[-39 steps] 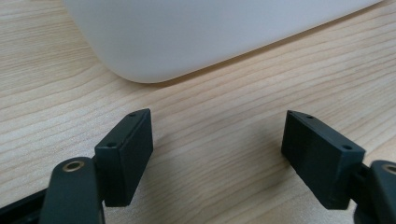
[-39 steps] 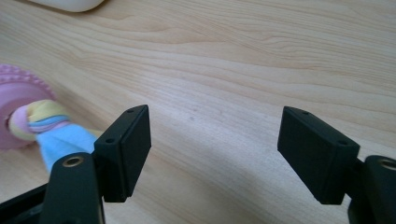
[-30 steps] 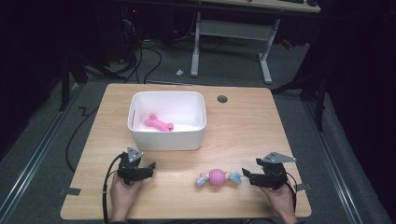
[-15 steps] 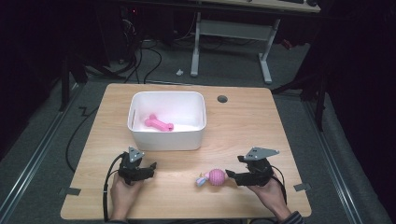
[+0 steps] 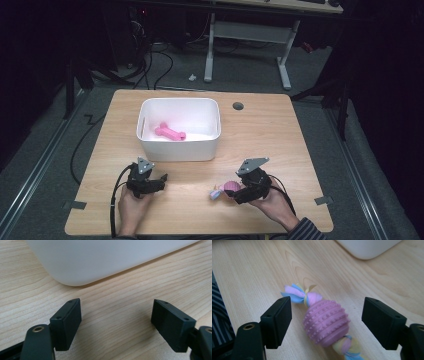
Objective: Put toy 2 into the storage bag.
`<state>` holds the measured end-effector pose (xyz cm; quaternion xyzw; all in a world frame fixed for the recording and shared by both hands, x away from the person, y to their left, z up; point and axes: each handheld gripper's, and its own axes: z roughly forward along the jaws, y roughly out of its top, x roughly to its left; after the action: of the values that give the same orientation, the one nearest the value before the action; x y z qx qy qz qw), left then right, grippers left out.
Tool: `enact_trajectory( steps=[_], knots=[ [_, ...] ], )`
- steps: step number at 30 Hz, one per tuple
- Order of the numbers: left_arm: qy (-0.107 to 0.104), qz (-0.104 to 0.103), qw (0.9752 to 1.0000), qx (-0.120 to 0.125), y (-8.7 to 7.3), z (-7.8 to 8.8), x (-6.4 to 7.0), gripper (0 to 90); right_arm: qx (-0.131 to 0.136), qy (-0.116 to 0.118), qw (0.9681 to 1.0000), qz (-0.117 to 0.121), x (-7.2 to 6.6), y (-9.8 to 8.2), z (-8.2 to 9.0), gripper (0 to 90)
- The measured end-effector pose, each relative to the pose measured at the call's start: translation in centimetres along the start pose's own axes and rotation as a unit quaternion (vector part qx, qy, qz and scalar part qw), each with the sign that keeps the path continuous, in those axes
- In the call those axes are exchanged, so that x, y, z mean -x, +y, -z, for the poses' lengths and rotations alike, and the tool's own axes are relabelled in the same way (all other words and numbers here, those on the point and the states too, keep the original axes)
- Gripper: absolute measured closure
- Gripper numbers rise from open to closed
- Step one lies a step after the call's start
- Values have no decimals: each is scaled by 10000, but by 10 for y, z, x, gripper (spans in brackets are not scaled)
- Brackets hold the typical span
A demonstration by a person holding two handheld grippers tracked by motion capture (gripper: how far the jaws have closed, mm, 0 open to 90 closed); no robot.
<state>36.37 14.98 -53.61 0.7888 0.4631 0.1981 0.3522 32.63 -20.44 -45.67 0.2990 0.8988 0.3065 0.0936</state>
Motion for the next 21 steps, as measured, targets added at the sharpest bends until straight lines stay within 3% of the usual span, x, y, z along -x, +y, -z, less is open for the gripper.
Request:
enact_trajectory(
  steps=[4,7,11,13,21],
  knots=[
    [-4,3,10000,3,0,0,0,246,-147,115,9998,-23,-1,-1,-10,230],
    [-3,4,10000,3,0,0,0,246,-255,-36,9996,96,-4,-1,-19,229],
    [-8,9,10000,6,0,0,0,246,-450,45,9990,56,-1,-1,-29,226],
    [-10,7,10000,4,0,0,0,245,-585,-35,9982,118,-2,-2,-35,229],
    [-2,8,10000,2,-1,1,0,243,-708,-66,9974,95,5,-5,-37,281]
  ],
)
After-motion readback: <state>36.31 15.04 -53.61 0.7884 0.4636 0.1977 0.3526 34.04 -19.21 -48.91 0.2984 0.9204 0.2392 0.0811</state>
